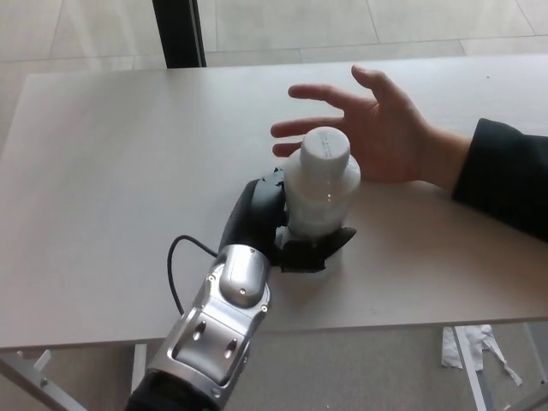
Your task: Pick up a bottle and hand it
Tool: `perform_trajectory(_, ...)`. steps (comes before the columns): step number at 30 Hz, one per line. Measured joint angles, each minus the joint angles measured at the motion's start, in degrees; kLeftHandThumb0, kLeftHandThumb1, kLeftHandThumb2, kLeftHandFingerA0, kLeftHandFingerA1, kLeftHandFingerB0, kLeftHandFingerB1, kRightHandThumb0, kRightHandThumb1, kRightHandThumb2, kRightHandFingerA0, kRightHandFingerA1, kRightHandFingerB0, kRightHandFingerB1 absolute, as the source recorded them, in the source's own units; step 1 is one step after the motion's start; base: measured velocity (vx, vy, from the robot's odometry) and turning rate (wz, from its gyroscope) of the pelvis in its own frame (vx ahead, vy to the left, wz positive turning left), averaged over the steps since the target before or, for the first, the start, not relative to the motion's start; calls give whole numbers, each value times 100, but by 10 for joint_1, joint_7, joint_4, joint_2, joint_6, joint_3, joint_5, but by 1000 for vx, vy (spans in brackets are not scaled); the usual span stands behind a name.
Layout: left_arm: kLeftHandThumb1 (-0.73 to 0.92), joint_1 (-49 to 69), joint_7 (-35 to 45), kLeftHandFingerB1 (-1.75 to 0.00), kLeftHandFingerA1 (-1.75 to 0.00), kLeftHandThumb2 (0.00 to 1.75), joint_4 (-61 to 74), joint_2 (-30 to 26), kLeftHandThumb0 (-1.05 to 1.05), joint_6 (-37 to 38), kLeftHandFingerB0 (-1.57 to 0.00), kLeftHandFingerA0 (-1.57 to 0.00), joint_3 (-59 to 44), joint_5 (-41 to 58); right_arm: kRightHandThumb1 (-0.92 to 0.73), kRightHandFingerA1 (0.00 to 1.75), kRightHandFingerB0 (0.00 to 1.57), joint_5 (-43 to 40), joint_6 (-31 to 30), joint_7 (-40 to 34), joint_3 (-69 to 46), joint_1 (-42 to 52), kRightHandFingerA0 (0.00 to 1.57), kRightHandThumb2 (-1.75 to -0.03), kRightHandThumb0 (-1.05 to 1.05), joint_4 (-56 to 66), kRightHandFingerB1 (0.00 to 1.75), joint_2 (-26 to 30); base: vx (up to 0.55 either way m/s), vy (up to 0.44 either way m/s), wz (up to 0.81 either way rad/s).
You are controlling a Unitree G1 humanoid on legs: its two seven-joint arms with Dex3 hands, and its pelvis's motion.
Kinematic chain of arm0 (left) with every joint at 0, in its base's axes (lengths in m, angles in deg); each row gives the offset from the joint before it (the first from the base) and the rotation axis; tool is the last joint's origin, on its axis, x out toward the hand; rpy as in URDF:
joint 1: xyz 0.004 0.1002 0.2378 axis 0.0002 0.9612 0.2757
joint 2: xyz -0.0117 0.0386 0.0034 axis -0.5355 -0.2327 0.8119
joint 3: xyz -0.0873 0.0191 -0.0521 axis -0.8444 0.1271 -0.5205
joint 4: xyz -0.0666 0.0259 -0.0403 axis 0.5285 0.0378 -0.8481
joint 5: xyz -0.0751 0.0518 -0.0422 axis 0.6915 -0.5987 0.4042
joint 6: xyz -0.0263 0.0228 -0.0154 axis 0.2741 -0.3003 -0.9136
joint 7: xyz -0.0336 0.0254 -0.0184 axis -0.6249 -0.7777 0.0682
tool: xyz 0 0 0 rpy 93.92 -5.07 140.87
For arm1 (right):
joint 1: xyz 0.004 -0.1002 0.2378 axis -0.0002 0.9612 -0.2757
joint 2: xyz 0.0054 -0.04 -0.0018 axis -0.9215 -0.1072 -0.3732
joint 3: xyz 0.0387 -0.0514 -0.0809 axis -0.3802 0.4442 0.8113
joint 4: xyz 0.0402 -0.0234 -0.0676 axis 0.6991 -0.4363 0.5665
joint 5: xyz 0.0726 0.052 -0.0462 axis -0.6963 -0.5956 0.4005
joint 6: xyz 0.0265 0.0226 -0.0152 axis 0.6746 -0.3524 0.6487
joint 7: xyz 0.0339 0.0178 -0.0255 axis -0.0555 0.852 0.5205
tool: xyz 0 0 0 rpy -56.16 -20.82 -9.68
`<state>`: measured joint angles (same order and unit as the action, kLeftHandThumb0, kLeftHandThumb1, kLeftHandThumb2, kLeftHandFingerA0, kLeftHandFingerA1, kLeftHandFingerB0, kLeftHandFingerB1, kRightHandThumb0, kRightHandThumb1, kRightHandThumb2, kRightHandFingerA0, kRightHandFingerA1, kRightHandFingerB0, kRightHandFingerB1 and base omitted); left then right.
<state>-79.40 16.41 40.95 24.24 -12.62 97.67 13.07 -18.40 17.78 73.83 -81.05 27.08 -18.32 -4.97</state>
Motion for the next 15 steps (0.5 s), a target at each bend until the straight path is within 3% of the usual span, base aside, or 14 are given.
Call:
perform_trajectory(4,58,-3,-28,-173,-175,116,-11,-10,-12,18,-65,-87,-8,-15,-64,83,29,0,1,0,2,0,98,-59,-66,-2,55,0,0,0,0)
perform_trajectory(5,56,-5,-35,-161,-175,119,-12,-16,-14,22,-72,-85,-11,-20,-63,78,30,0,2,0,3,0,94,-59,-66,-2,56,0,0,0,0)
perform_trajectory(8,49,-23,-46,-162,-175,126,-12,-38,-15,30,-76,-87,-21,-35,-63,77,27,1,3,-1,5,0,94,-59,-67,-3,56,0,0,0,0)
perform_trajectory(9,44,-36,-46,-164,-175,130,-10,-46,-13,30,-78,-88,-25,-38,-47,74,23,1,4,-1,6,0,81,-93,-70,-3,60,0,0,0,0)
perform_trajectory(10,45,-49,-46,-162,-175,128,-8,-50,-12,30,-79,-89,-29,-39,-64,67,26,2,4,-1,7,0,90,-57,-65,-3,55,0,0,0,0)
perform_trajectory(12,45,-83,-44,-162,-175,128,-7,-52,-12,29,-79,-89,-39,-40,-64,67,26,2,5,1,10,-1,90,-57,-65,-3,55,0,0,0,0)
perform_trajectory(13,45,-94,-43,-128,-143,118,-6,-52,-16,29,-97,-117,-41,-40,-62,72,27,2,5,2,11,-1,93,-59,-65,-3,56,0,0,0,0)
perform_trajectory(14,45,-110,-41,-128,-143,118,-8,-51,-16,28,-97,-117,-44,-40,-62,72,27,2,5,2,12,-1,93,-59,-65,-3,56,0,0,0,0)
perform_trajectory(15,50,-125,-39,-152,-175,117,-9,-50,-10,26,-77,-83,-46,-40,-64,76,28,2,5,2,13,-1,97,-59,-63,-3,55,0,0,0,0)
